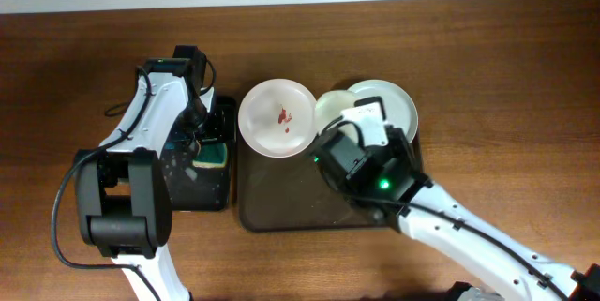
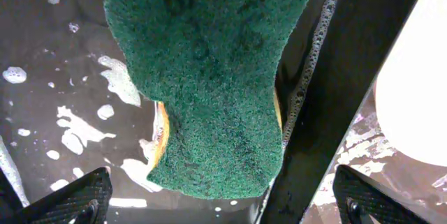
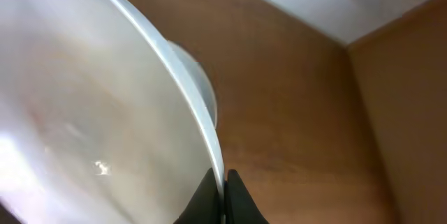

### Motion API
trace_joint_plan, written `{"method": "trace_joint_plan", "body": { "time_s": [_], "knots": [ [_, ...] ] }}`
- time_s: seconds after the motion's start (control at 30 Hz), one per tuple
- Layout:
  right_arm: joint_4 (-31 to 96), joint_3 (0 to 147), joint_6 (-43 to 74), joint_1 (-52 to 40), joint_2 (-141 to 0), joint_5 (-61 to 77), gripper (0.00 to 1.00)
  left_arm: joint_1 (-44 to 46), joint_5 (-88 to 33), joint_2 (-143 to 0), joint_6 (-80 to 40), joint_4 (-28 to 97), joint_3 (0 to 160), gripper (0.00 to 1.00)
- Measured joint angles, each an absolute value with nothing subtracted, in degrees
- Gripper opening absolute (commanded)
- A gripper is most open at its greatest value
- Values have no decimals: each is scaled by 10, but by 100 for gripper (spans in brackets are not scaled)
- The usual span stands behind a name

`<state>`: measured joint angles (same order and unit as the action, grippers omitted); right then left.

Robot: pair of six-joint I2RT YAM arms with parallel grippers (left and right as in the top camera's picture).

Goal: Clean dirty plates on tray and stack at the side
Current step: 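Lift the cleaned plate and place it right of the tray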

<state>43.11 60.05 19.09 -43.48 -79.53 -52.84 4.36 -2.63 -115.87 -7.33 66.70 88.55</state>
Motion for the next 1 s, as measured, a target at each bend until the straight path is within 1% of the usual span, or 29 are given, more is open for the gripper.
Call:
{"method": "trace_joint_plan", "body": {
  "time_s": [0.03, 0.1, 0.17, 0.23, 0.27, 0.3, 0.37, 0.43, 0.5, 0.57, 0.6, 0.63, 0.67, 0.7, 0.73, 0.77, 0.8, 0.83, 0.87, 0.9, 0.93, 0.97, 1.0],
  "knots": [
    [432, 601, 213, -396, -795, -480, 4, 44, -26, -1159, -74, 667, 886, 100],
    [432, 601, 253, -270, -794, -357, 4, 44, -26, -1159, -73, 667, 886, 99],
    [430, 602, 263, -161, -793, -252, 4, 44, -27, -1159, -74, 667, 886, 99],
    [431, 602, 270, -10, -793, -140, 4, 44, -28, -1159, -74, 667, 886, 99],
    [433, 602, 270, 31, -793, -106, 4, 44, -28, -1159, -74, 666, 886, 99],
    [440, 602, 270, 103, -793, -68, 4, 44, -28, -1159, -74, 667, 886, 99],
    [453, 602, 265, 172, -800, -41, 4, 44, -28, -1159, -74, 667, 886, 99],
    [450, 602, 263, 227, -846, -29, 4, 44, -28, -1159, -74, 667, 886, 99],
    [435, 599, 263, 246, -881, -29, 4, 44, -28, -1159, -74, 667, 886, 99],
    [421, 599, 259, 247, -894, -29, 4, 44, -28, -1159, -74, 667, 886, 99],
    [416, 599, 257, 247, -896, -29, 14, 44, -28, -1159, -74, 667, 886, 99],
    [416, 599, 257, 247, -897, -29, 49, 44, -28, -1159, -74, 667, 886, 99],
    [418, 599, 255, 247, -897, -29, 60, 44, -28, -1159, -74, 667, 886, 99],
    [425, 599, 254, 247, -897, -26, 60, 44, -28, -1159, -74, 666, 886, 99],
    [436, 599, 236, 247, -897, 6, 59, 44, -28, -1159, -74, 667, 886, 99],
    [450, 599, 207, 247, -897, 59, 53, 44, -28, -1159, -74, 666, 886, 99],
    [481, 601, 175, 246, -897, 108, 41, 44, -28, -1159, -74, 667, 886, 99],
    [517, 598, 140, 242, -897, 167, 25, 44, -28, -1159, -74, 667, 886, 99],
    [542, 599, 103, 230, -897, 210, 21, 44, -28, -1159, -74, 667, 886, 100],
    [577, 601, 75, 213, -898, 225, 18, 44, -28, -1159, -74, 667, 886, 99],
    [612, 600, 37, 163, -898, 248, 13, 44, -28, -1159, -74, 667, 886, 99],
    [620, 600, 21, 132, -898, 257, 10, 44, -28, -1159, -74, 666, 886, 99],
    [632, 600, 9, 92, -898, 259, 9, 44, -28, -1159, -74, 666, 886, 99]
  ]
}}
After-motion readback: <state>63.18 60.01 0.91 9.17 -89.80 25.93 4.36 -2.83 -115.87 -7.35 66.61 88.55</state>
